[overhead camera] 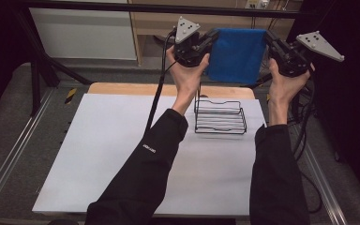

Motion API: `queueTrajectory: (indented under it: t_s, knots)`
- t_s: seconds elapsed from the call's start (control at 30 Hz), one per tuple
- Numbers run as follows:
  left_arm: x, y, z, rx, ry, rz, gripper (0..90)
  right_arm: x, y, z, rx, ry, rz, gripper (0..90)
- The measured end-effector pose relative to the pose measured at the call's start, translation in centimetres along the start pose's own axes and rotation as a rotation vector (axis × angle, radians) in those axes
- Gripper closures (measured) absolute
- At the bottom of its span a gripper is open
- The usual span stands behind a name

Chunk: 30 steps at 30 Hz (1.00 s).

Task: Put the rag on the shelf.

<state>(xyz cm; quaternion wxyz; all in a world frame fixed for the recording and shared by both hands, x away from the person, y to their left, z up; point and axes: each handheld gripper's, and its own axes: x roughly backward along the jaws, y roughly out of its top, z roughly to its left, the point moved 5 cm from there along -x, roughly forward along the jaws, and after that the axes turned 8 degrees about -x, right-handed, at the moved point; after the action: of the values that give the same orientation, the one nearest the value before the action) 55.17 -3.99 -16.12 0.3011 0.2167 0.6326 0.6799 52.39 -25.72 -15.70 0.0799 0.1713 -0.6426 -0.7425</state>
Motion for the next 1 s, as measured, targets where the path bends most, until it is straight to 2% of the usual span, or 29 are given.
queueTrajectory:
  t_s: [0.07, 0.17, 0.37, 0.47, 0.5, 0.57, 0.7, 1.0]
  knots:
    - [-0.2, 0.0, 0.2, -0.012, 0.005, 0.007, 85.7, -0.4, -0.2, -0.1, 0.000, 0.002, 0.005, 87.3]
    - [-0.4, 0.0, 0.5, 0.002, 0.006, 0.003, 85.8, -0.8, -0.3, -0.2, -0.005, 0.006, 0.003, 87.3]
    - [-0.7, -0.7, 0.5, -0.015, 0.003, 0.024, 85.8, -1.4, -0.7, -0.7, -0.005, 0.005, 0.020, 87.3]
    - [-0.8, -1.1, 0.4, -0.049, 0.004, 0.036, 85.7, -1.4, -1.2, -1.0, 0.010, 0.004, 0.036, 87.3]
    - [-0.8, -1.2, 0.3, -0.040, -0.004, 0.033, 85.7, -1.3, -1.4, -1.1, 0.008, 0.004, 0.040, 87.3]
    - [-0.8, -1.5, 0.2, -0.062, 0.006, 0.044, 85.8, -1.3, -1.7, -1.3, 0.003, 0.003, 0.044, 87.3]
    - [-0.8, -2.2, -0.3, -0.077, -0.003, 0.054, 85.7, -0.8, -2.4, -1.6, 0.001, 0.002, 0.052, 87.2]
    - [0.0, -4.3, -1.2, -0.081, -0.045, 0.070, 85.7, 0.7, -4.3, -1.7, -0.004, 0.009, 0.083, 87.2]
